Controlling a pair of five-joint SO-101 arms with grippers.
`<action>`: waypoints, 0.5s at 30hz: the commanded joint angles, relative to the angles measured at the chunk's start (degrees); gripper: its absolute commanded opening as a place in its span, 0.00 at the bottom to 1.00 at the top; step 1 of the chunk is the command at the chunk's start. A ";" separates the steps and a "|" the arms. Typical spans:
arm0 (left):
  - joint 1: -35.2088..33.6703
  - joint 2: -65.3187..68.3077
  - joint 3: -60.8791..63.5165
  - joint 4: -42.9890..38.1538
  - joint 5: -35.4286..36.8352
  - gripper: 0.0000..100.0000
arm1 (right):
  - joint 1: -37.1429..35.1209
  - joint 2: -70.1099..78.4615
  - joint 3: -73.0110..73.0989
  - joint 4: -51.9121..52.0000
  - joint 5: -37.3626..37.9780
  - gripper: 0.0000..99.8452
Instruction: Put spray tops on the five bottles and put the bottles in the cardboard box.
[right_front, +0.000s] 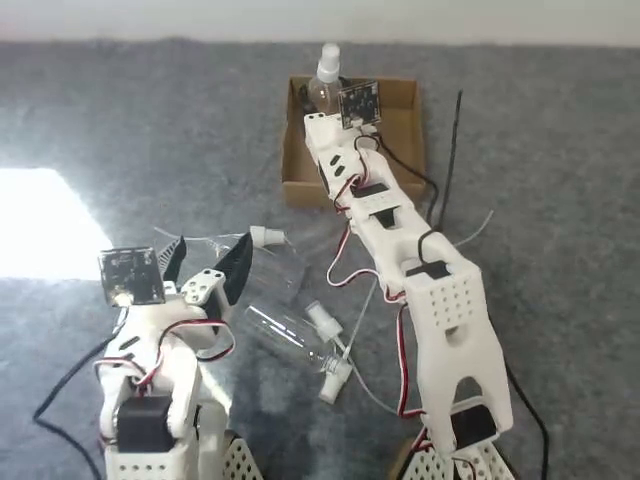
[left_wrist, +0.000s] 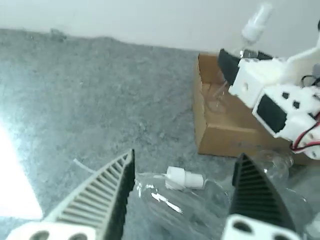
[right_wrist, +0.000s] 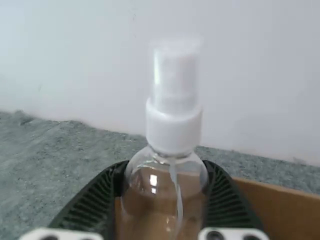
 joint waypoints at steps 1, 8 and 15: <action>0.09 -0.97 -1.54 0.53 0.53 0.29 | -0.22 1.89 -8.62 -1.36 0.09 0.08; 0.09 -1.41 -1.36 0.62 0.53 0.29 | -1.36 8.84 -16.70 -1.63 9.67 0.08; 0.09 -1.41 -0.84 0.62 0.53 0.29 | -3.56 12.18 -20.66 -1.63 9.85 0.08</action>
